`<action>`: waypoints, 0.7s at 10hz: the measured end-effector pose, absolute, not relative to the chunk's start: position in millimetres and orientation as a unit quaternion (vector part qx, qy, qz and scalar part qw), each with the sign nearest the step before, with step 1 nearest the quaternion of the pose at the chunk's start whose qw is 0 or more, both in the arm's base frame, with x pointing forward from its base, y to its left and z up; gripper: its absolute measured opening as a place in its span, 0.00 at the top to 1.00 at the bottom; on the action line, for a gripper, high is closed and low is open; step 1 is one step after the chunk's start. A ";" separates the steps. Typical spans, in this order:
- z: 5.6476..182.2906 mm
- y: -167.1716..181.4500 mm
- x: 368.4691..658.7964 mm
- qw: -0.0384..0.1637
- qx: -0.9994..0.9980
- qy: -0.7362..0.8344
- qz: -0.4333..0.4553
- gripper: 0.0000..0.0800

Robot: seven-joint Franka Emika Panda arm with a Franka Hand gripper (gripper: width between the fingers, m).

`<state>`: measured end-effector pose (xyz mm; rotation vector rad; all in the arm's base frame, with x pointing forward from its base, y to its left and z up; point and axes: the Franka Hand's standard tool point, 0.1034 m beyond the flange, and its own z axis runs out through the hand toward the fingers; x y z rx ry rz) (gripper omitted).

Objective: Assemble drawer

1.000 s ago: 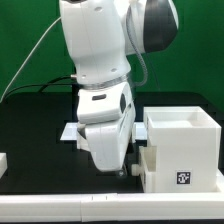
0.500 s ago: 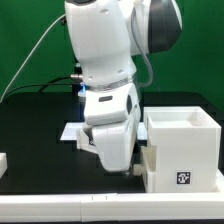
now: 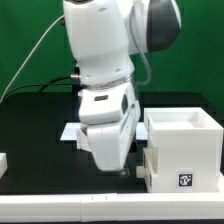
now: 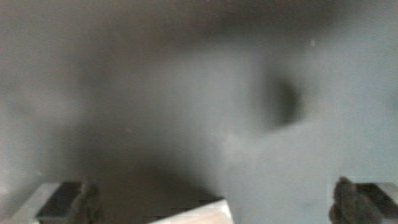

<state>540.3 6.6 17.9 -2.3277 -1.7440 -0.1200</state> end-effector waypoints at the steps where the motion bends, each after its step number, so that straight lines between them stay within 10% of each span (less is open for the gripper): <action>1: 22.7 -2.9 541.3 0.114 -0.795 -0.595 -0.041 0.19; 7: 32.0 -18.7 543.6 0.098 -0.802 -0.587 -0.049 0.19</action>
Offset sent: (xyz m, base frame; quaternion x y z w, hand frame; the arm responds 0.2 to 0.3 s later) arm 0.0000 0.0000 0.0000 0.0000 0.0000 0.0000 1.0000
